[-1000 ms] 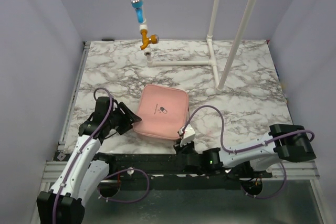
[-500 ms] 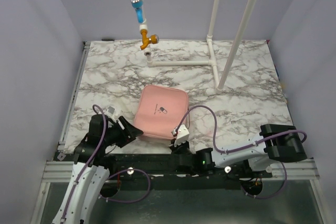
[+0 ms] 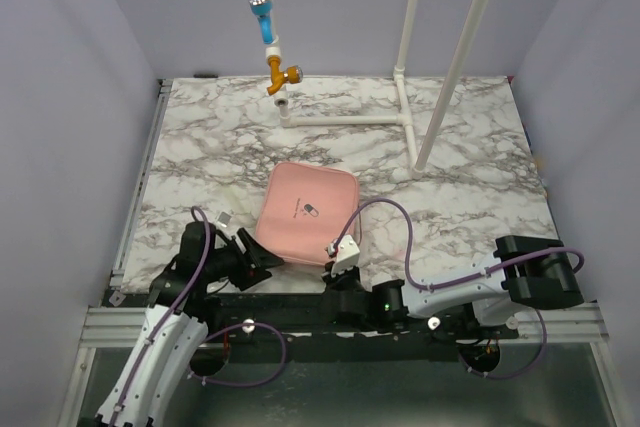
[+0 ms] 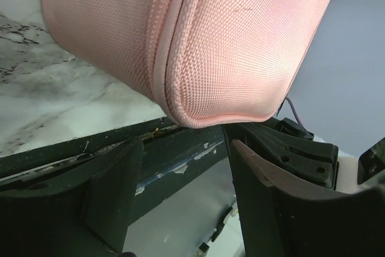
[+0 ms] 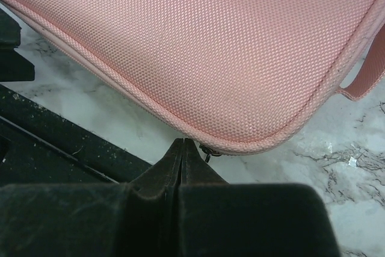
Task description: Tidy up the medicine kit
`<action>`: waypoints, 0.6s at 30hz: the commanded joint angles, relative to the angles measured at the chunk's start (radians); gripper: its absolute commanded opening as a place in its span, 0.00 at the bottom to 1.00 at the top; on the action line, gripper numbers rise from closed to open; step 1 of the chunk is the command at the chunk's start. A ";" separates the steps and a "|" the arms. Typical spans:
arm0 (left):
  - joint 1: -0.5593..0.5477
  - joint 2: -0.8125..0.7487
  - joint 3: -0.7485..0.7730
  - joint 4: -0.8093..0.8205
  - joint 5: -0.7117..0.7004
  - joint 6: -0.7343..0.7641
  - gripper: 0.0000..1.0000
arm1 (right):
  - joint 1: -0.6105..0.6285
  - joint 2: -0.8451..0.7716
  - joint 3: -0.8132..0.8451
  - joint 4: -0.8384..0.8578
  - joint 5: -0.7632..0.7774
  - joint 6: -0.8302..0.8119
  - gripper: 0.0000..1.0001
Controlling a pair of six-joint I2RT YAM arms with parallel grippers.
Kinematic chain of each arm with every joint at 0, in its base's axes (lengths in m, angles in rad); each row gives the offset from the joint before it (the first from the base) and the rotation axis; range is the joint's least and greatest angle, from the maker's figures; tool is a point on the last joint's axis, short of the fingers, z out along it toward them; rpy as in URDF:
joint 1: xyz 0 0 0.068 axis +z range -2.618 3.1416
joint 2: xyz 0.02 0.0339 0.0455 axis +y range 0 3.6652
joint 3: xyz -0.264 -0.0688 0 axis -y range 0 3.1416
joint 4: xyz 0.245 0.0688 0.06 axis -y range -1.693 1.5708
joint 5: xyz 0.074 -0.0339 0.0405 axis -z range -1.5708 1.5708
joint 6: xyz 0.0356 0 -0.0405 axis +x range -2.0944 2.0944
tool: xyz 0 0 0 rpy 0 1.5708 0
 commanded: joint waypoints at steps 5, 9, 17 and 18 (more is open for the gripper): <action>-0.071 0.159 -0.008 0.205 -0.084 -0.063 0.62 | -0.002 -0.026 0.005 -0.087 0.008 0.040 0.01; -0.071 0.195 0.001 0.261 -0.134 -0.069 0.62 | -0.002 -0.059 -0.005 -0.174 -0.007 0.100 0.01; -0.068 0.330 0.037 0.339 -0.203 -0.020 0.63 | -0.002 -0.168 -0.016 -0.325 -0.080 0.196 0.50; -0.068 0.350 0.048 0.348 -0.206 -0.007 0.63 | -0.002 -0.183 -0.017 -0.334 -0.083 0.199 0.52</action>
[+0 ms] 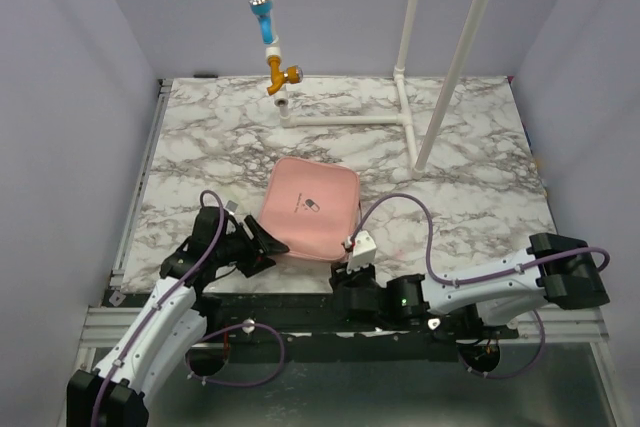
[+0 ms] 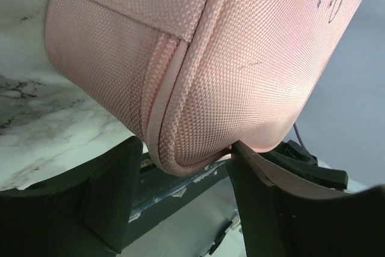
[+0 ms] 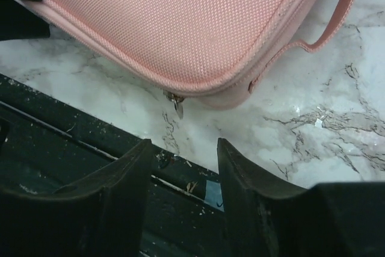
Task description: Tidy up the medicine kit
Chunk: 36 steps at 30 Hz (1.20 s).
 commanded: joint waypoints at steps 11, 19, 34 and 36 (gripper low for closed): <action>0.011 0.168 0.069 0.163 -0.095 0.082 0.63 | -0.002 0.025 0.098 -0.211 0.122 0.215 0.65; 0.013 0.144 0.058 0.152 -0.078 0.096 0.63 | -0.030 0.186 0.238 -0.280 0.200 0.302 0.65; 0.014 0.132 0.051 0.158 -0.065 0.094 0.63 | -0.076 0.251 0.230 -0.184 0.217 0.251 0.46; 0.014 0.131 0.048 0.160 -0.065 0.094 0.63 | -0.077 0.257 0.231 -0.182 0.225 0.251 0.42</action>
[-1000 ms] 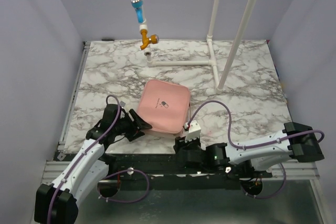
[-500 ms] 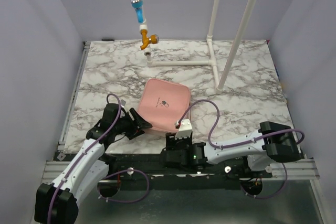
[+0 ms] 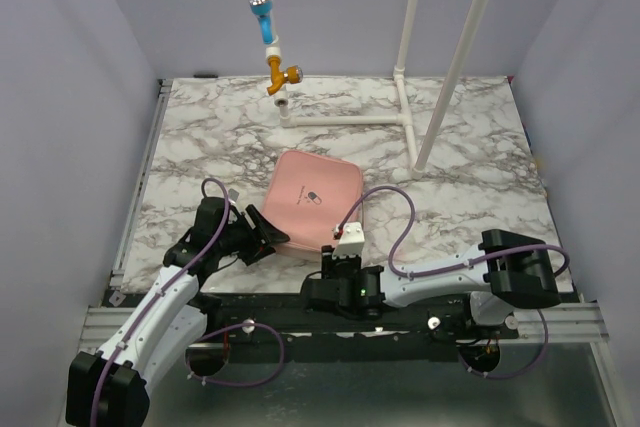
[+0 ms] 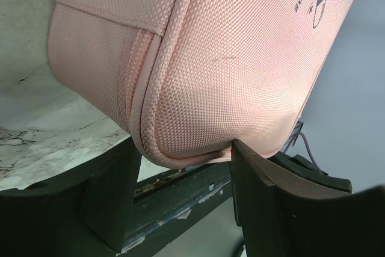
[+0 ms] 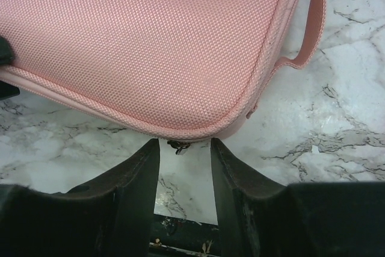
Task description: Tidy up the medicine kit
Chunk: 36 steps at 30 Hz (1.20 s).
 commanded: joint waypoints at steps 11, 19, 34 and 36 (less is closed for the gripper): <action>0.009 -0.014 -0.020 0.037 -0.021 0.013 0.63 | -0.030 0.007 -0.012 0.029 0.099 0.008 0.25; 0.010 -0.008 -0.017 0.036 -0.016 0.017 0.63 | -0.039 0.018 -0.015 0.029 0.104 -0.004 0.10; 0.018 0.000 0.013 0.019 -0.014 0.034 0.63 | -0.031 -0.046 -0.155 0.294 0.000 -0.270 0.01; 0.024 0.001 0.023 0.010 -0.016 0.043 0.63 | -0.020 -0.053 -0.174 0.352 -0.033 -0.320 0.01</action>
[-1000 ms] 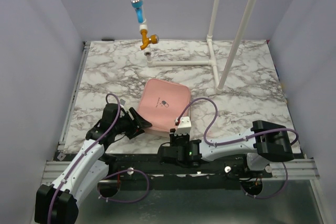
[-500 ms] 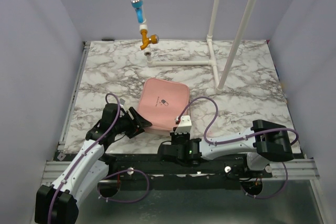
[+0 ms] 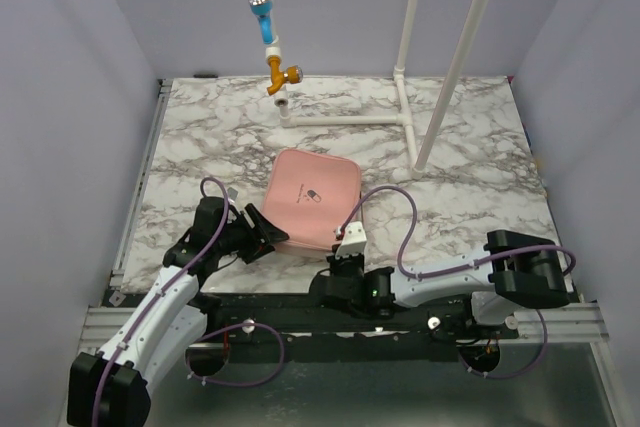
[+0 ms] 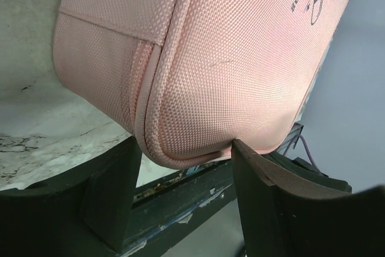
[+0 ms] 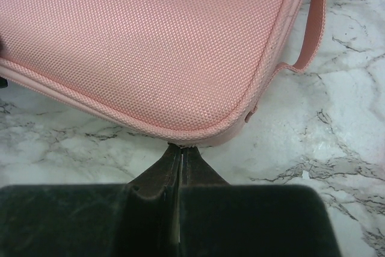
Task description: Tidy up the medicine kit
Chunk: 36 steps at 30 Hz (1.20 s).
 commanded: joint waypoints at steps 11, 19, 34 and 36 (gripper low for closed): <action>0.085 0.083 0.073 0.011 0.011 0.066 0.63 | 0.090 0.056 0.015 0.225 -0.112 -0.245 0.01; 0.143 0.106 0.121 -0.008 0.036 0.109 0.63 | 0.117 0.095 0.076 0.301 -0.163 -0.304 0.01; 0.133 -0.044 0.028 -0.144 0.122 0.149 0.63 | 0.116 0.124 0.110 0.193 -0.076 -0.229 0.01; 0.123 -0.028 0.018 -0.121 0.130 0.141 0.63 | 0.116 0.119 0.107 0.194 -0.078 -0.229 0.01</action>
